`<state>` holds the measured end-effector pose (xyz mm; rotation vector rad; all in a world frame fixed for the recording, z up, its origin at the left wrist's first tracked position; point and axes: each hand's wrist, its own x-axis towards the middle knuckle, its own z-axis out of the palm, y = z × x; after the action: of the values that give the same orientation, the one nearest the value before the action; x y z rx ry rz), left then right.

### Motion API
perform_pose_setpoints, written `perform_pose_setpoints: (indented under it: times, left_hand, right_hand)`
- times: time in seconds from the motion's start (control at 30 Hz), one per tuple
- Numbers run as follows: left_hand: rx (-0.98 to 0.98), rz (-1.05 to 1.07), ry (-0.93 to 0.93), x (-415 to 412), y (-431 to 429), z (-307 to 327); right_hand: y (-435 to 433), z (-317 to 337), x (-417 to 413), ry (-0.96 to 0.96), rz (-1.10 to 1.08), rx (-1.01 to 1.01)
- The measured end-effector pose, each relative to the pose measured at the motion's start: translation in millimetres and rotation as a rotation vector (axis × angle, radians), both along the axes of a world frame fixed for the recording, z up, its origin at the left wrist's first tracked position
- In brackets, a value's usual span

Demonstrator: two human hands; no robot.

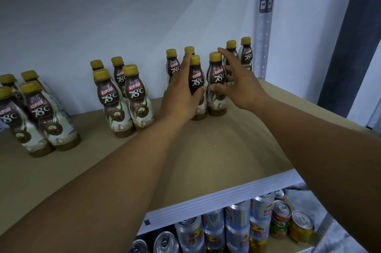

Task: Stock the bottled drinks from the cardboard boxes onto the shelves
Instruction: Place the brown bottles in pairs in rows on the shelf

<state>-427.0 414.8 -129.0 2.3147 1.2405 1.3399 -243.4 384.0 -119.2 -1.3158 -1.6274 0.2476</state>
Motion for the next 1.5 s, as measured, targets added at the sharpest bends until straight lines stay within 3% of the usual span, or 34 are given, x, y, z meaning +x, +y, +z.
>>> perform_pose_setpoints:
  times: [0.53,0.83,1.07,1.3,1.5]
  left_hand:
    - [0.01,-0.011,-0.01,0,-1,-1]
    - [-0.109,0.013,-0.053,-13,-24,-25]
    - [-0.411,0.058,0.079,-41,-64,-33]
    - [-0.435,0.044,0.284,-79,-154,-30]
    - [-0.291,0.077,0.391,-115,-235,-52]
  right_hand:
    - [0,-10,-2,0.073,0.025,0.017]
    - [-19,-37,8,0.204,0.027,-0.173]
    - [-66,-43,7,0.003,-0.106,-0.387]
    - [-161,-48,-34,-0.243,-0.133,-0.467]
    - [-240,-68,-75,-0.258,-0.104,-0.42]
